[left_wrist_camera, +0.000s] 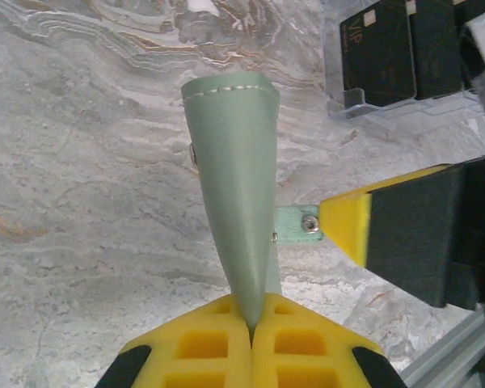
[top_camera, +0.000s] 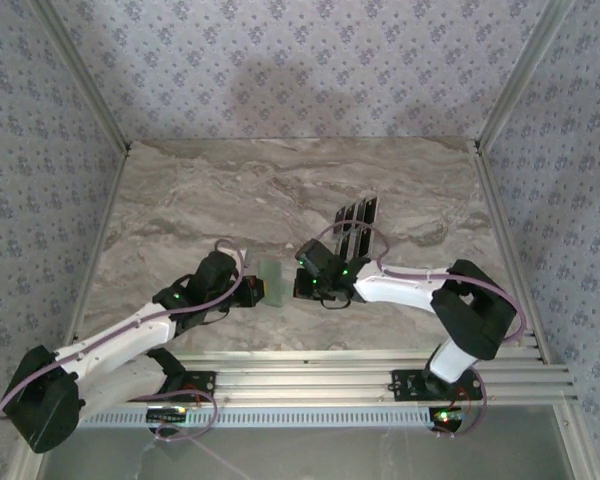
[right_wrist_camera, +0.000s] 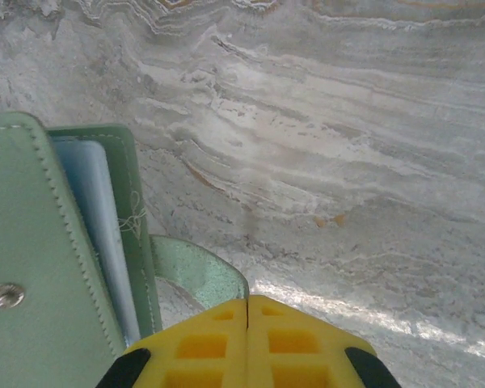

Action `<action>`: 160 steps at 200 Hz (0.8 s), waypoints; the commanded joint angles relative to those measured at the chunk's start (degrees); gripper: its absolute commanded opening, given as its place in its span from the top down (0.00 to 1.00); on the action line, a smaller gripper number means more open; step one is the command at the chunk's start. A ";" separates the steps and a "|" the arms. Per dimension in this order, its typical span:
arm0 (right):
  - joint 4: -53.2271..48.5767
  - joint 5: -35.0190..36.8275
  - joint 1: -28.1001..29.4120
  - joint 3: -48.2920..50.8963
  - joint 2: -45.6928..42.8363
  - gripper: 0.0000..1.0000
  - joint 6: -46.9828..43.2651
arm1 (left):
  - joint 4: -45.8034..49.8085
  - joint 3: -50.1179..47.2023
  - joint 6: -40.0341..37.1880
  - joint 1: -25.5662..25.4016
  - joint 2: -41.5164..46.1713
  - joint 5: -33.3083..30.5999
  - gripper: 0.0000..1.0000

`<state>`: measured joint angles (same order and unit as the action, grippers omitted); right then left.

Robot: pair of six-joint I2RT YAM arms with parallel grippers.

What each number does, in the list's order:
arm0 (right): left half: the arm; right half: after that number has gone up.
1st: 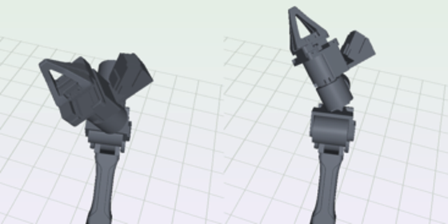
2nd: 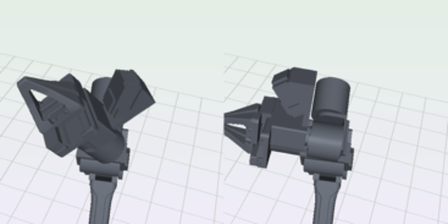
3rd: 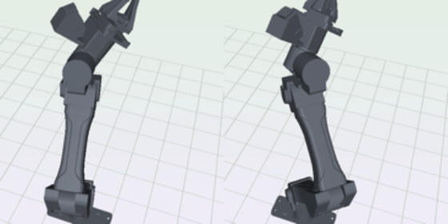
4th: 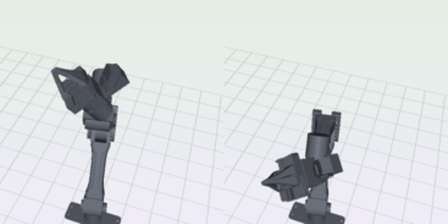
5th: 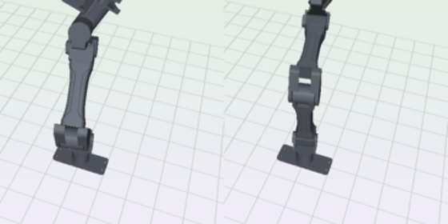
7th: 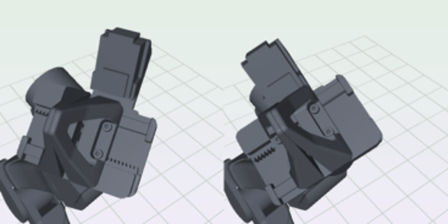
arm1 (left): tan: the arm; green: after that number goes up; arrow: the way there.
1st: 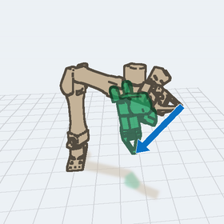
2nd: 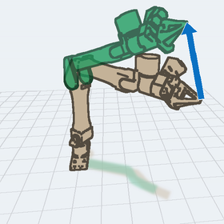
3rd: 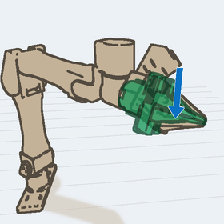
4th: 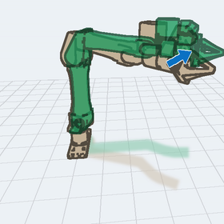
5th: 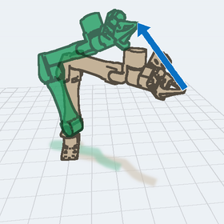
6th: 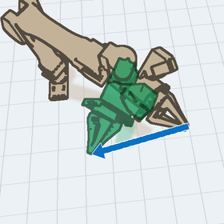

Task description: Put the credit cards into the card holder

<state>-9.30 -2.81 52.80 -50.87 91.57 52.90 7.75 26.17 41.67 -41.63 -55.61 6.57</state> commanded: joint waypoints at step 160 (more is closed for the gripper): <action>-5.38 -0.98 2.75 -8.68 -4.07 1.00 -3.64 | 3.09 5.42 -4.76 3.96 -9.74 -3.15 0.19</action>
<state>-12.49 -4.32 54.92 -57.14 89.67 50.48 10.02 28.51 38.83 -37.98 -63.94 2.13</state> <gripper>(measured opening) 0.058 0.797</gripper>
